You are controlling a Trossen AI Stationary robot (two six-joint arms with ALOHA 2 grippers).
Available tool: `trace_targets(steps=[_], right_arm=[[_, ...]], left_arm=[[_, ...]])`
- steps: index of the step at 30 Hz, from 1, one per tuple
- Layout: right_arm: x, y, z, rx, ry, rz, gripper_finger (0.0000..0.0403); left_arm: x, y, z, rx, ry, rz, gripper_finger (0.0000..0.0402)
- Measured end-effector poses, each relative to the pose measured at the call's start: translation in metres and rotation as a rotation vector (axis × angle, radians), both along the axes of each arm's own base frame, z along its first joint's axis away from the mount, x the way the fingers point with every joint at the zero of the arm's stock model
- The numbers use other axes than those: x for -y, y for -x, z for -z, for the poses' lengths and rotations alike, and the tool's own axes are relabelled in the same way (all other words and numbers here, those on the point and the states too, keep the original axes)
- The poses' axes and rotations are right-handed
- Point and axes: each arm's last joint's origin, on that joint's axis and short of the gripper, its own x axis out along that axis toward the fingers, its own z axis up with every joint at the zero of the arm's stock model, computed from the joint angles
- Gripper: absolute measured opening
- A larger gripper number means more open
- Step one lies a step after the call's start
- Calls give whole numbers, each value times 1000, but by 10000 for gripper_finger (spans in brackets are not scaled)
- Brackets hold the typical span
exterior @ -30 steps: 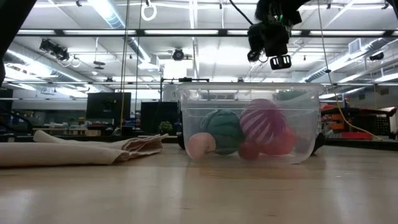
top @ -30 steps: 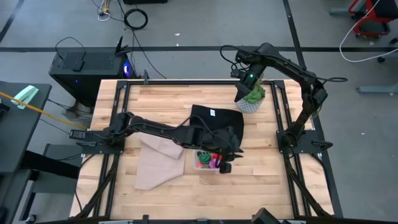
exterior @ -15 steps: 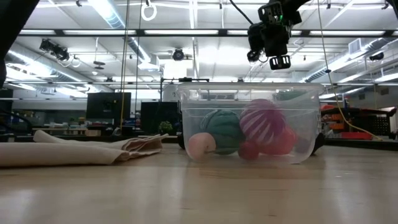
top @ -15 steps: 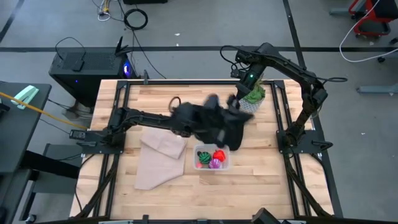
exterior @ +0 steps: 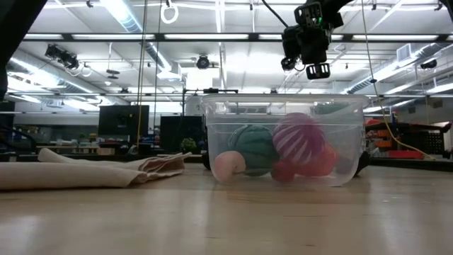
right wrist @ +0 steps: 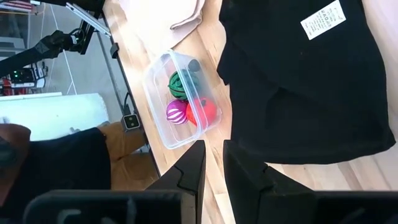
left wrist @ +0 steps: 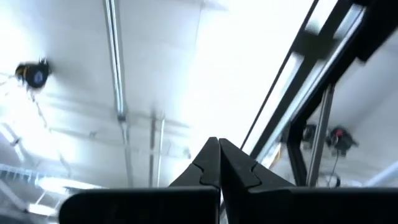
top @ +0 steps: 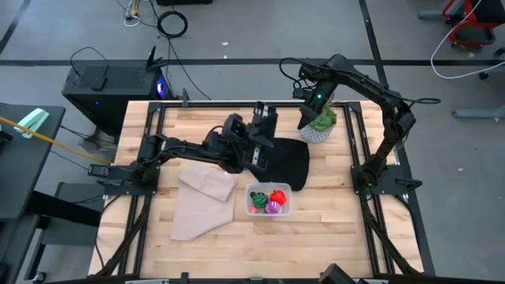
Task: Pick and placing Produce into tupperware
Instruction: Return to Home Position
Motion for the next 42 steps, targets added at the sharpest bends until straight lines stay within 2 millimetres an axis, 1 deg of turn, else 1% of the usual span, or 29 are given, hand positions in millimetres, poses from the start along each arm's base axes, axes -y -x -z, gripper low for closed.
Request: trace_targets(steps=[4, 7, 10, 12, 19, 22, 25, 29, 32, 36, 42], right_arm=[[0, 0, 0, 4, 4, 0, 62], [1, -1, 0, 14, 13, 0, 62], [2, -2, 0, 27, 26, 0, 62], [3, -3, 0, 37, 36, 3, 62], [7, -7, -1, 70, 65, 22, 62], [9, -9, -1, 78, 71, 37, 62], [9, -10, -1, 81, 74, 39, 62], [10, -11, -1, 88, 79, 48, 62], [11, -13, -2, 94, 80, 67, 62], [13, -15, -2, 99, 80, 87, 62], [9, -19, -2, 91, 66, 101, 62]], left_arm=[[1, -3, 22, -87, -5, 2, 1], [0, 3, 40, -170, -12, -51, 1], [-2, 15, 58, -263, -4, -94, 1], [-4, 28, 66, -310, -6, -120, 1], [-9, 88, 86, -429, -32, -180, 1], [-12, 121, 93, -469, 13, -232, 1], [-13, 155, 102, -516, 13, -314, 1], [-16, 198, 113, -524, 0, -328, 1], [-19, 225, 122, -521, 8, -333, 1], [-22, 255, 134, -507, -8, -333, 2], [-25, 288, 158, -505, -8, -323, 1]])
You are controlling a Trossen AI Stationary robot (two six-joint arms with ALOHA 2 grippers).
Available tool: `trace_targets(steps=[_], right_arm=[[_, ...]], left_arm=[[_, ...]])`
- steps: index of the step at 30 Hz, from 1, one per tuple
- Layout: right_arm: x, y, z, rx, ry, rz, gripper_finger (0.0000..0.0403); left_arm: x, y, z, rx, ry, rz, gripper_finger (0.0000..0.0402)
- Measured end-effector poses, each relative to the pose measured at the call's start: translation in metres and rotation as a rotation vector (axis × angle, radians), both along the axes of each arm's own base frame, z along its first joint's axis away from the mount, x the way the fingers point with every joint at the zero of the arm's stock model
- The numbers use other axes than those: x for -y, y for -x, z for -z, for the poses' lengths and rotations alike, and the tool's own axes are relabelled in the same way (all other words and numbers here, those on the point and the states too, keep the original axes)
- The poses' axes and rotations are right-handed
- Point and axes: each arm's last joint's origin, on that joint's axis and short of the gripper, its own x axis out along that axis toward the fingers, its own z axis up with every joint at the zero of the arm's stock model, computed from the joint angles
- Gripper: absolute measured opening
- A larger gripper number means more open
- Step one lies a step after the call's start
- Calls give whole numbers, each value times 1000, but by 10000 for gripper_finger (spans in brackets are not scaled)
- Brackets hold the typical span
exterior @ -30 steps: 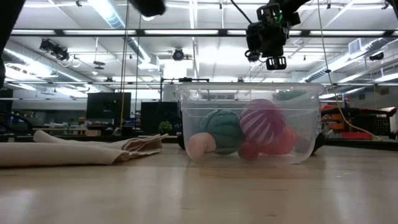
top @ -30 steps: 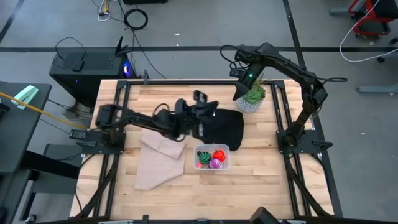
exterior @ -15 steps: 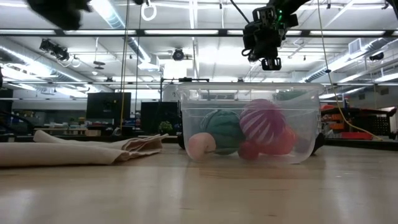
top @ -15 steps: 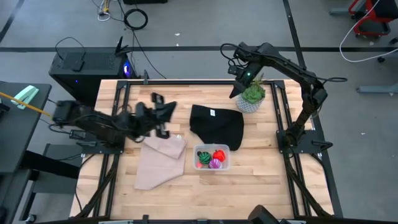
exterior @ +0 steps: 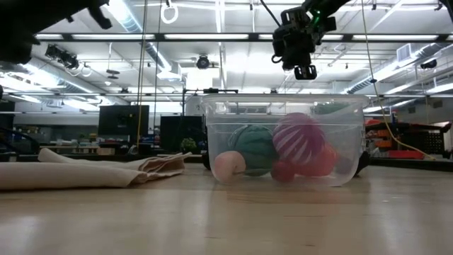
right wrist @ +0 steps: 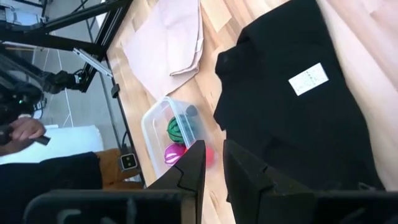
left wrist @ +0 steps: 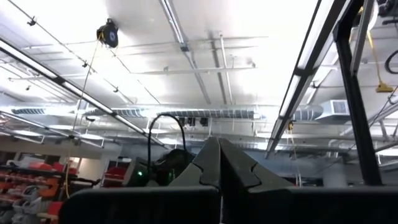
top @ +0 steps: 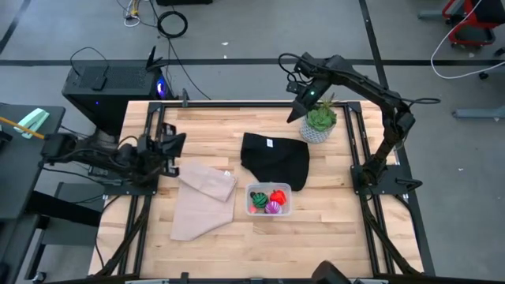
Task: Pick and placing Produce into tupperware
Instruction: Return to Home Position
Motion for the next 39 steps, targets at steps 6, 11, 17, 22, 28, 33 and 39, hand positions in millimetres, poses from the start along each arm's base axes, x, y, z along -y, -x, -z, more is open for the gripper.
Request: trace_targets(steps=[6, 11, 17, 22, 28, 33, 39], right_arm=[[-6, -5, 0, -15, -3, -10, 62], [-10, -10, 0, -27, 3, -7, 62], [-13, -13, 0, -25, 4, -13, 62], [-12, -14, 0, -17, 2, 7, 62], [-13, -16, -1, -11, 7, 3, 62], [-18, -20, -1, -9, 8, -15, 62], [-19, -23, -2, 11, 23, -23, 62]], left_arm=[[-1, 19, 12, 22, -12, 12, 1], [-2, 27, 20, 29, -20, 18, 2], [0, 26, 22, -7, -66, 59, 2], [1, 23, 25, -52, -82, 69, 2], [1, 20, 29, -101, -86, 84, 2], [2, 18, 35, -184, -61, 144, 2], [1, 29, 30, -159, -62, 145, 2]])
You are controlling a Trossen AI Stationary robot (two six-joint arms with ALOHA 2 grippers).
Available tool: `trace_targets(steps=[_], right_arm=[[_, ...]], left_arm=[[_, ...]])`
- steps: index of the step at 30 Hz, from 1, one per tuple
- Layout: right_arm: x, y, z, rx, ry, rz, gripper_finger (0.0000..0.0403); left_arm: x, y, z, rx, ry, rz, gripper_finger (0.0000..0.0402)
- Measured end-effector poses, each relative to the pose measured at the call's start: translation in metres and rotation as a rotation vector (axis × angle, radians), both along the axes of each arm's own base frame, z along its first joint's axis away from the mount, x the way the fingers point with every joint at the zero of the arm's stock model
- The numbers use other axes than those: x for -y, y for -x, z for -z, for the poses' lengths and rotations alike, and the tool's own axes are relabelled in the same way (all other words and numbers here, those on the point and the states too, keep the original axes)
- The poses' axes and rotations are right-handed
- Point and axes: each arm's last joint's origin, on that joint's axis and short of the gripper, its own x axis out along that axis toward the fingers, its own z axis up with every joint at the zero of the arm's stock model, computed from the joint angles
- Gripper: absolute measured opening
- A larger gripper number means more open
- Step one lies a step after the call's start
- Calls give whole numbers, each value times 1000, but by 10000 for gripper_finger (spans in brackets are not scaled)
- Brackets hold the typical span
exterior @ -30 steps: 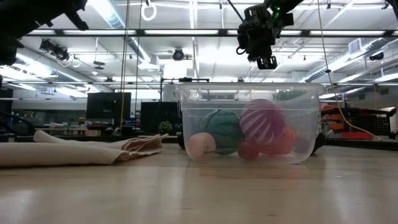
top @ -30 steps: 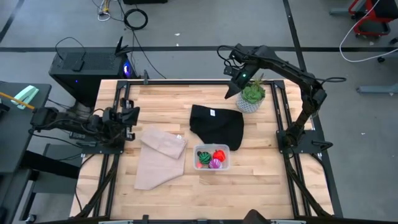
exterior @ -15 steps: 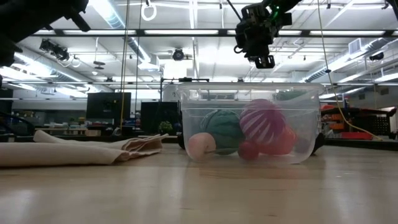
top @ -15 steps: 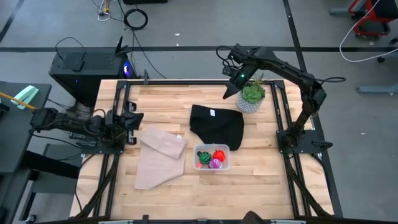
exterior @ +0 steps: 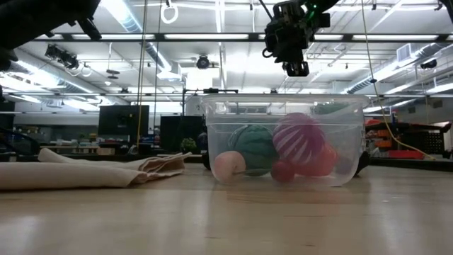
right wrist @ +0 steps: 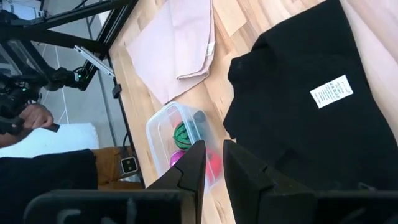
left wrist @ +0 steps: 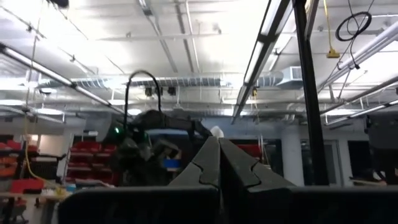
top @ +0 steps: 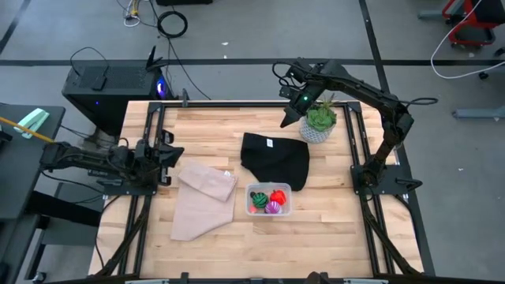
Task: Pick and placing Produce into tupperware
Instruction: Return to Home Position
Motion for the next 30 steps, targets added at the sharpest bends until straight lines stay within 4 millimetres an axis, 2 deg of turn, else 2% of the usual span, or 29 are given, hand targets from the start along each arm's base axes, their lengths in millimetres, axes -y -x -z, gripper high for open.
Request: trace_targets(steps=[16, 24, 30], right_arm=[[3, -3, -2, 31, 16, 18, 62], [3, -4, -2, 27, 6, 34, 62], [4, -4, -1, 6, 17, 59, 62]], left_arm=[[-2, 19, 8, -86, 24, 32, 2], [1, 18, 23, -237, 43, 126, 2], [1, 18, 24, -255, 12, 132, 2]])
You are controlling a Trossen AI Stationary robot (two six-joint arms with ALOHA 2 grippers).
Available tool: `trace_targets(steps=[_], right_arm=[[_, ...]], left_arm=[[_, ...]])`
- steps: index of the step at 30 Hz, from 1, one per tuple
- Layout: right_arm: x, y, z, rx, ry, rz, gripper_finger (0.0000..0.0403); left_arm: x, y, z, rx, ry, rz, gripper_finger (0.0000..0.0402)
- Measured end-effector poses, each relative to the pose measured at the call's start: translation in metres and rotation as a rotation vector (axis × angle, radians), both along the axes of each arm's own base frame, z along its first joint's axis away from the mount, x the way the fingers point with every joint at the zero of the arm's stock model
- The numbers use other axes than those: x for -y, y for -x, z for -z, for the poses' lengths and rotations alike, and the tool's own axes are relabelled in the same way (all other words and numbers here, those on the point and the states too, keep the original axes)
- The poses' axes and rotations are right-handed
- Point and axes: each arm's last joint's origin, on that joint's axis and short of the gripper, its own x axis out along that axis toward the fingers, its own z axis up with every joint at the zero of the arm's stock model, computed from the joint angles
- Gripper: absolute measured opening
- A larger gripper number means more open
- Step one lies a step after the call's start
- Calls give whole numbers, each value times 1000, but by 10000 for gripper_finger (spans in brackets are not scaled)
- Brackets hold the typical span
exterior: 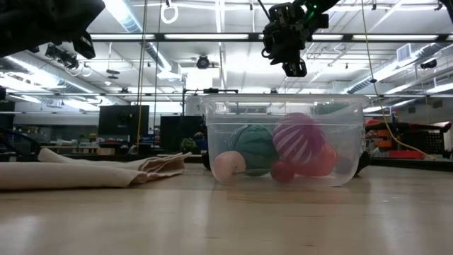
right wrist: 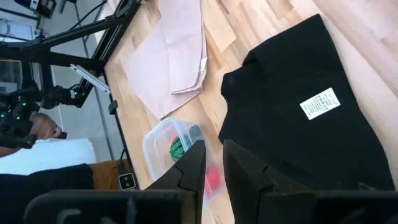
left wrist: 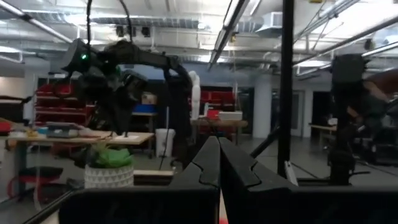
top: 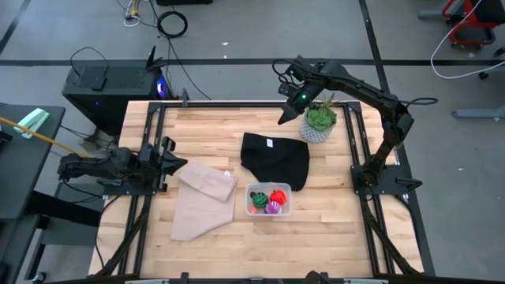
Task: Pick and placing Produce into tupperware
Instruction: Return to Home Position
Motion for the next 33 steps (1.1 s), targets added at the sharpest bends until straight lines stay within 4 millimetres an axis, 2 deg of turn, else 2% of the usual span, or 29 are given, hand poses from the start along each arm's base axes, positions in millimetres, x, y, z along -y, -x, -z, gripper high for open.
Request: trace_targets(steps=[7, 22, 26, 33], right_arm=[[-2, -2, 0, -20, -1, 17, 62], [-11, -13, -1, -13, 40, 15, 62], [-11, -13, -1, -13, 41, 15, 62], [-10, -13, -1, -16, 52, 17, 62]], left_arm=[[2, -3, 9, -94, 7, 91, 2], [-8, -7, 27, -284, -2, -50, 5], [-9, -7, 25, -268, 16, -60, 3], [-13, -5, 20, -212, 80, -195, 2]])
